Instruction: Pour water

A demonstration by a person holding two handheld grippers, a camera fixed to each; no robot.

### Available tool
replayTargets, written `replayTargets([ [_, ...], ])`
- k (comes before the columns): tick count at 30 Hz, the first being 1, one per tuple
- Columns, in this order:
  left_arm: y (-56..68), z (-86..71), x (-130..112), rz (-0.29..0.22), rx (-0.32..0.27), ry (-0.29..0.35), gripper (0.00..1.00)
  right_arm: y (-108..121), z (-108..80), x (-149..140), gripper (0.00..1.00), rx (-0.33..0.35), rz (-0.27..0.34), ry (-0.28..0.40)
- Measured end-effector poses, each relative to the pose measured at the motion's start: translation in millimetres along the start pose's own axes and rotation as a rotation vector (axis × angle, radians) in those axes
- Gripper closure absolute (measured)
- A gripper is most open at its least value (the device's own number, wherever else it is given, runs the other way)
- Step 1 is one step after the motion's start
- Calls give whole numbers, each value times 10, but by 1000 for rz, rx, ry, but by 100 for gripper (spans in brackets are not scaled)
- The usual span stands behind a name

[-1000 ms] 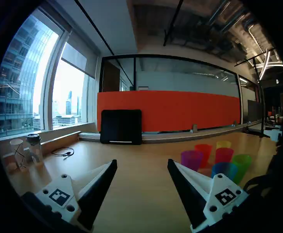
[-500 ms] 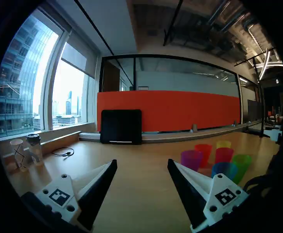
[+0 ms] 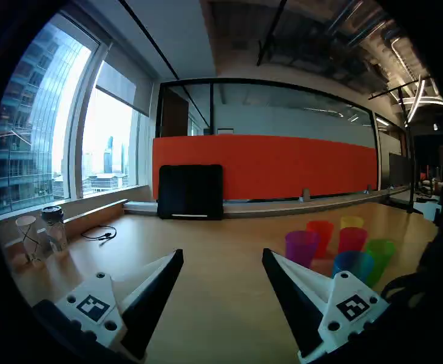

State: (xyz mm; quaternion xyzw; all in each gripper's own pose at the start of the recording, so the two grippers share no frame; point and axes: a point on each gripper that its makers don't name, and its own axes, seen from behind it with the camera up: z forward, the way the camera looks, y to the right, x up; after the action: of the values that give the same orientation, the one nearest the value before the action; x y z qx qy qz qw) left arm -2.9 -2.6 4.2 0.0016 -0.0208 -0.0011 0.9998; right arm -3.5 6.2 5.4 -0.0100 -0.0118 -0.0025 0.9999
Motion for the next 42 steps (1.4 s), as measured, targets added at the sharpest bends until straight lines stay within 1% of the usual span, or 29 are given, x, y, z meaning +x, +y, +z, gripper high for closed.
replayTargets([
  [3, -6, 23, 88, -2, -2, -2, 3, 28, 22, 22, 1, -4, -5, -20],
  [6, -10, 57, 191, -13, -9, -7, 3, 33, 39, 108, 1, 2, -5, -30],
  [11, -11, 146, 412, -35, -26, -21, 3, 3, 72, 377, 1, 28, 1, -47],
  [15, -14, 211, 623, -29, -32, -18, 3, -15, 100, 639, 1, 53, -1, -53],
  [18, 1, 252, 816, -21, -41, -19, 3, -19, 117, 851, 1, 65, -2, -52],
  [25, 22, 335, 1342, -22, -70, -7, 3, -36, 152, 1325, 1, 90, 10, -52],
  [32, 81, 351, 1818, -8, -103, 13, 3, -49, 153, 1696, 1, 112, 22, -50],
  [36, 136, 339, 1945, -7, -125, 10, 3, -64, 136, 1808, 1, 123, 18, -41],
  [39, 188, 343, 1958, -11, -149, 0, 3, -106, 113, 1825, 1, 141, 18, -45],
  [42, 252, 344, 1963, -4, -179, -4, 3, -175, 91, 1835, 1, 177, 25, -48],
])
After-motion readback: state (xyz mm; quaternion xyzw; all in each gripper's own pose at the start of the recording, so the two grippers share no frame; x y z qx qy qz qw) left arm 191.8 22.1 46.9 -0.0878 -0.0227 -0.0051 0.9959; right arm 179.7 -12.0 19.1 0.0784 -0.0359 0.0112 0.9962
